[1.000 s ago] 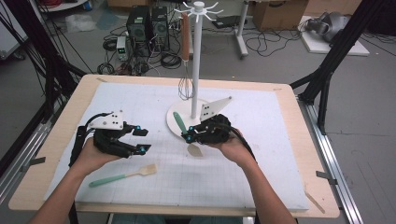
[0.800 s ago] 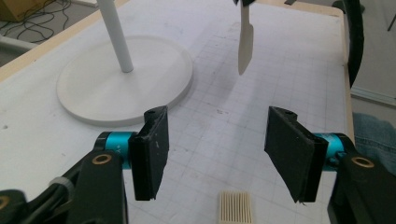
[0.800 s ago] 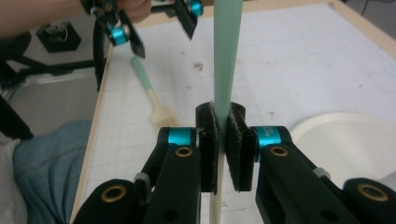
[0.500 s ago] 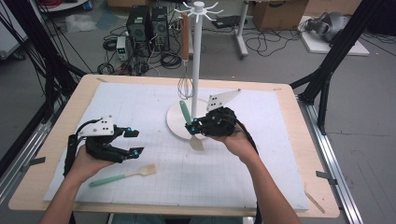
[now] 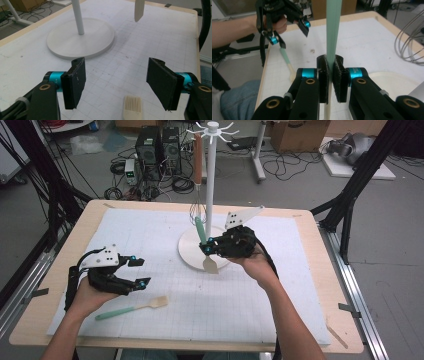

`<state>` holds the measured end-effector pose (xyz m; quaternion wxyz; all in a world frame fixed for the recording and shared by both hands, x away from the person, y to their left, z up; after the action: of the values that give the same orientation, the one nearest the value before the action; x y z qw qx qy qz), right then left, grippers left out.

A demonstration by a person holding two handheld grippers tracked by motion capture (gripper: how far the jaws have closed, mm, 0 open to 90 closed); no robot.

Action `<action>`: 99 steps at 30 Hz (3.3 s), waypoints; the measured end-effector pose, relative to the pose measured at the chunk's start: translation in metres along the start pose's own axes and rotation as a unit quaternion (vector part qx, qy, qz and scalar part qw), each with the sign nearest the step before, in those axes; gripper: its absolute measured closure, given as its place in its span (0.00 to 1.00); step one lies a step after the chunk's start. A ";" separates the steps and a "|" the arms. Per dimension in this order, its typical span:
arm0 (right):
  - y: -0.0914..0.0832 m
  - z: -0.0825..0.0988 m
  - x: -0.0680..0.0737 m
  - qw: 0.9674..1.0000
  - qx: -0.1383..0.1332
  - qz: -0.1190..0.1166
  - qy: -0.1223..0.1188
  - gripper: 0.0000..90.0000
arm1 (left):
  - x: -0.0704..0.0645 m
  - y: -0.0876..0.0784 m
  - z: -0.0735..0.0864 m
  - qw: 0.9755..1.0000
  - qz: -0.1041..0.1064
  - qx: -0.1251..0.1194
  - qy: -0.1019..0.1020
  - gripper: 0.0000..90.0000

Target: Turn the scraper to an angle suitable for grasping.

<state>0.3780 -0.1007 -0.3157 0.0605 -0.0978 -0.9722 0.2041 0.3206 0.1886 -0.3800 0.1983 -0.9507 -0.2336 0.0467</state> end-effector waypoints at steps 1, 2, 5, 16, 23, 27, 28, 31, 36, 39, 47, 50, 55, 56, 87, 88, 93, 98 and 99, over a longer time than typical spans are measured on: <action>-0.001 -0.002 0.001 1.000 -0.005 0.000 0.000 0.94 | 0.000 0.000 0.000 1.000 0.000 -0.001 -0.003 0.35; -0.001 -0.005 0.001 1.000 -0.007 -0.001 0.000 0.94 | 0.001 -0.001 0.001 1.000 -0.002 -0.001 -0.004 0.35; -0.002 -0.009 0.000 1.000 -0.005 0.000 -0.005 0.94 | 0.002 -0.001 0.002 1.000 -0.003 0.001 -0.006 0.34; -0.012 -0.026 -0.006 1.000 -0.018 0.010 -0.003 0.94 | 0.004 -0.001 0.007 1.000 -0.017 0.001 -0.013 0.32; -0.017 -0.035 -0.009 1.000 -0.024 0.013 -0.002 0.94 | 0.005 -0.002 0.007 1.000 -0.021 -0.004 -0.013 0.31; -0.018 -0.038 -0.011 1.000 -0.024 0.015 -0.001 0.94 | 0.006 -0.004 0.008 1.000 -0.022 -0.002 -0.014 0.31; -0.018 -0.040 -0.011 1.000 -0.025 0.018 -0.001 0.94 | 0.006 -0.004 0.007 1.000 -0.022 -0.004 -0.015 0.31; -0.019 -0.042 -0.013 0.999 -0.028 0.018 0.001 0.94 | 0.006 -0.004 0.007 1.000 -0.023 -0.004 -0.015 0.31; -0.020 -0.044 -0.015 0.999 -0.027 0.018 0.003 0.94 | 0.005 -0.005 0.006 1.000 -0.024 -0.006 -0.015 0.30; -0.022 -0.045 -0.016 0.999 -0.029 0.022 0.004 0.94 | 0.006 -0.007 0.006 1.000 -0.026 -0.008 -0.015 0.30; -0.026 -0.055 -0.019 0.999 -0.032 0.028 0.001 0.94 | 0.004 -0.006 0.005 0.999 -0.024 -0.015 -0.017 0.30; -0.028 -0.059 -0.021 0.999 -0.035 0.030 0.003 0.94 | 0.004 -0.006 0.005 0.999 -0.026 -0.013 -0.015 0.30; -0.029 -0.062 -0.024 0.999 -0.038 0.036 0.006 0.94 | 0.005 -0.007 0.005 0.999 -0.027 -0.015 -0.012 0.30; -0.029 -0.063 -0.025 0.999 -0.038 0.037 0.005 0.94 | 0.005 -0.007 0.005 0.999 -0.028 -0.015 -0.012 0.30; -0.036 -0.091 -0.044 0.997 -0.047 0.063 0.004 0.94 | 0.005 -0.005 0.008 1.000 -0.027 -0.010 -0.013 0.30; -0.037 -0.091 -0.045 0.997 -0.049 0.065 0.004 0.94 | 0.005 -0.004 0.008 1.000 -0.027 -0.009 -0.013 0.30; -0.038 -0.095 -0.045 0.997 -0.044 0.068 -0.001 0.94 | 0.005 -0.004 0.009 0.999 -0.029 -0.008 -0.014 0.30; -0.041 -0.101 -0.047 0.997 -0.047 0.069 0.002 0.94 | 0.006 -0.005 0.009 0.999 -0.029 -0.011 -0.014 0.30; -0.042 -0.102 -0.048 0.996 -0.048 0.071 0.002 0.94 | 0.006 -0.005 0.009 0.999 -0.028 -0.011 -0.014 0.30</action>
<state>0.4338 -0.1094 -0.2095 0.0427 -0.1694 -0.9715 0.1604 0.3219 0.1988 -0.3860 0.1859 -0.9451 -0.2638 0.0521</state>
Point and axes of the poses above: each handheld gripper's, and its own axes: y roughly forward along the jaws, z roughly out of its underside, x roughly to its left, the point moved 5 cm from there along y, roughly forward along the jaws, and after that the axes turned 3 degrees about -x, right-handed, at the moved point
